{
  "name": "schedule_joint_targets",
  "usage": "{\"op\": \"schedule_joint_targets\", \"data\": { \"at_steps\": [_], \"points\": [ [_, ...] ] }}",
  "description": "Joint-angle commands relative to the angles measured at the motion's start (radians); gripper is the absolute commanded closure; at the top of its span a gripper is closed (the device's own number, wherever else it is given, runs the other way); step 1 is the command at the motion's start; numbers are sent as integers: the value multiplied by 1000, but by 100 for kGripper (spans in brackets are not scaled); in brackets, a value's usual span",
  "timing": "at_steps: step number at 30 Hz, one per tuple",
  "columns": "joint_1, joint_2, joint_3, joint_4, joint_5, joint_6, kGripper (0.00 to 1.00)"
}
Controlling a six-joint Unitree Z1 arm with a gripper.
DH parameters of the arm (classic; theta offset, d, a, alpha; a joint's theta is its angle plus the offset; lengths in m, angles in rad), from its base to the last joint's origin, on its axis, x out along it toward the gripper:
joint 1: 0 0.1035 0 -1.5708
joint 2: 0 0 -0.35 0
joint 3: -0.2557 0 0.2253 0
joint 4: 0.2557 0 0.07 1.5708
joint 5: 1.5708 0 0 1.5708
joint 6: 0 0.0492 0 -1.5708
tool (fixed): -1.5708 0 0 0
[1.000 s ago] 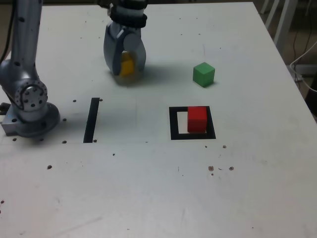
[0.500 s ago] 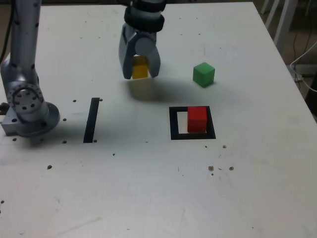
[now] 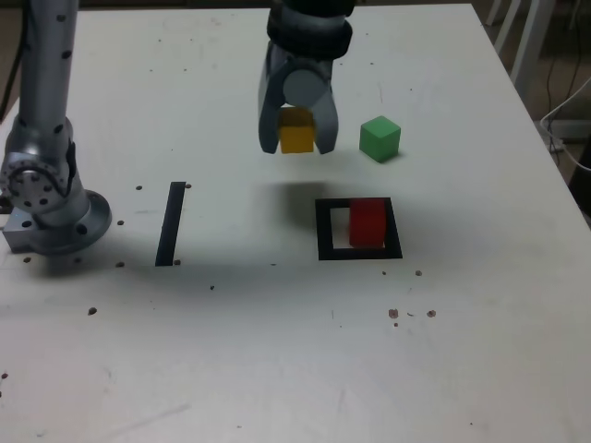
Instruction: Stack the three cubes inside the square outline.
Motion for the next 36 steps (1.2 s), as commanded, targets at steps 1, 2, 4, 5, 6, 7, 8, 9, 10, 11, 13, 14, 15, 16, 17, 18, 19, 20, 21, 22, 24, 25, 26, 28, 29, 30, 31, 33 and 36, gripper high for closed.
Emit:
{"op": "schedule_joint_targets", "data": {
  "at_steps": [1,2,4,5,6,7,8,9,10,11,13,14,15,16,17,18,19,20,21,22,24,25,26,28,29,30,31,33,36],
  "points": [
    [-23,23,-28,19,-10,-1,72],
    [-35,31,-42,28,-15,-2,72],
    [-56,46,-69,42,-22,-3,72],
    [-65,52,-81,48,-24,-5,72],
    [-73,58,-93,54,-25,-7,72],
    [-82,64,-104,58,-26,-10,72],
    [-89,68,-114,62,-26,-13,72],
    [-99,74,-127,67,-25,-18,72],
    [-107,79,-137,70,-25,-22,72],
    [-114,83,-146,74,-25,-26,72],
    [-128,92,-167,83,-26,-34,72],
    [-134,96,-178,89,-27,-37,72],
    [-141,101,-189,95,-30,-41,72],
    [-148,106,-200,100,-33,-44,72],
    [-155,111,-211,105,-36,-47,72],
    [-162,117,-221,109,-40,-50,72],
    [-168,122,-230,112,-45,-52,72],
    [-174,128,-239,115,-49,-54,72],
    [-179,134,-246,117,-54,-56,72],
    [-184,140,-253,118,-58,-58,72],
    [-191,151,-262,119,-66,-61,72],
    [-193,157,-266,120,-70,-62,72],
    [-194,162,-269,120,-73,-62,72],
    [-197,171,-275,120,-78,-63,72],
    [-198,175,-278,120,-81,-63,72],
    [-199,179,-280,120,-83,-63,72],
    [-201,183,-283,119,-85,-63,72],
    [-204,188,-287,119,-89,-63,72],
    [-209,192,-293,119,-94,-64,72]
  ]
}}
